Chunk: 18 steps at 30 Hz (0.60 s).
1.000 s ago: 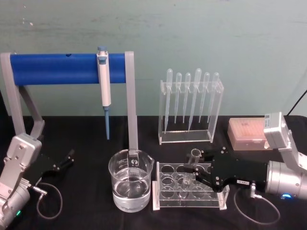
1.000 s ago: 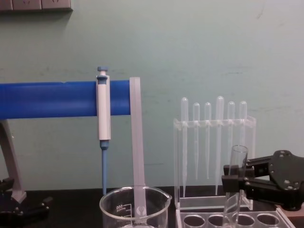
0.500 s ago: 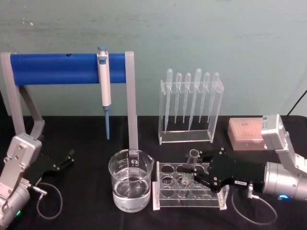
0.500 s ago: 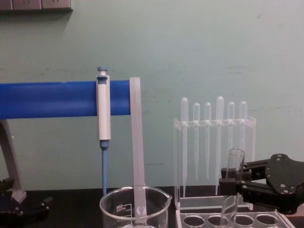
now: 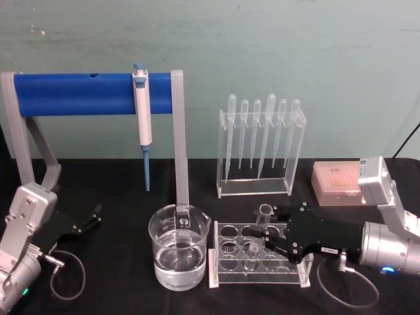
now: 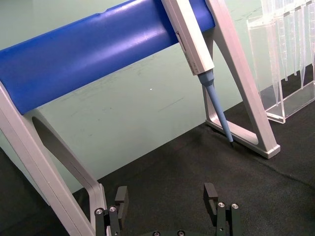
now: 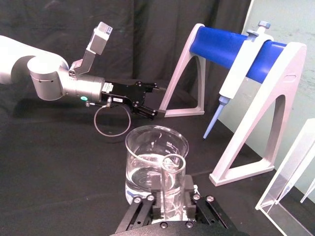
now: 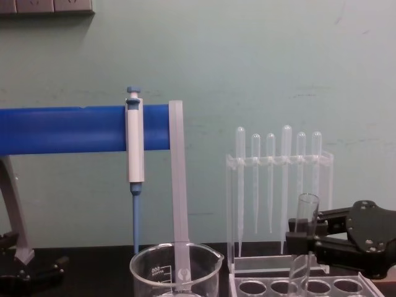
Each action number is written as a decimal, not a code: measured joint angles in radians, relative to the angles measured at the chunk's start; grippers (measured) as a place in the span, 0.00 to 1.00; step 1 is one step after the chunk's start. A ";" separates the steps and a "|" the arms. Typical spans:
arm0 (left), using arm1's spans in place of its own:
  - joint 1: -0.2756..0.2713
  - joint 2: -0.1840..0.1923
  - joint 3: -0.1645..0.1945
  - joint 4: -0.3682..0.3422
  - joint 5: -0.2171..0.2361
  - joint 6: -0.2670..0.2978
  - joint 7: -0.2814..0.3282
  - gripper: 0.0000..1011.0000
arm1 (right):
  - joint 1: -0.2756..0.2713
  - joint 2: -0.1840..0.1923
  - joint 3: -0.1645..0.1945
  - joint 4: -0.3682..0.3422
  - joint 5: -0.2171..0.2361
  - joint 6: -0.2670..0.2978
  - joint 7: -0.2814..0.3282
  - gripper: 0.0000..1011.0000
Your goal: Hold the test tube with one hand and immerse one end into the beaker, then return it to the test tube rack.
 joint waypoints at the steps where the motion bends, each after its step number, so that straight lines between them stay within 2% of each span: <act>1: 0.000 0.000 0.000 0.000 0.000 0.000 0.000 0.99 | 0.000 0.000 0.000 0.000 0.000 0.000 0.000 0.26; 2: 0.000 0.000 0.000 0.000 0.000 0.000 0.000 0.99 | 0.000 0.000 0.000 0.000 0.000 0.000 0.000 0.31; 5: 0.000 0.000 0.000 0.000 0.000 0.000 0.000 0.99 | 0.000 0.000 0.000 0.000 0.000 0.000 0.000 0.37; 9: 0.000 0.000 0.000 0.000 0.000 0.000 0.000 0.99 | 0.001 0.001 -0.001 0.000 0.001 0.001 0.001 0.53; 10: 0.000 0.000 0.000 0.000 0.000 0.000 0.000 0.99 | 0.001 0.001 -0.001 -0.001 0.001 0.001 0.001 0.79; 16: 0.000 0.000 0.000 0.000 0.000 0.000 0.000 0.99 | 0.005 0.002 -0.001 -0.024 -0.004 -0.007 0.001 0.97; 18: 0.000 0.000 0.000 0.000 0.000 0.000 0.000 0.99 | 0.007 0.003 0.001 -0.036 -0.009 -0.012 0.001 0.99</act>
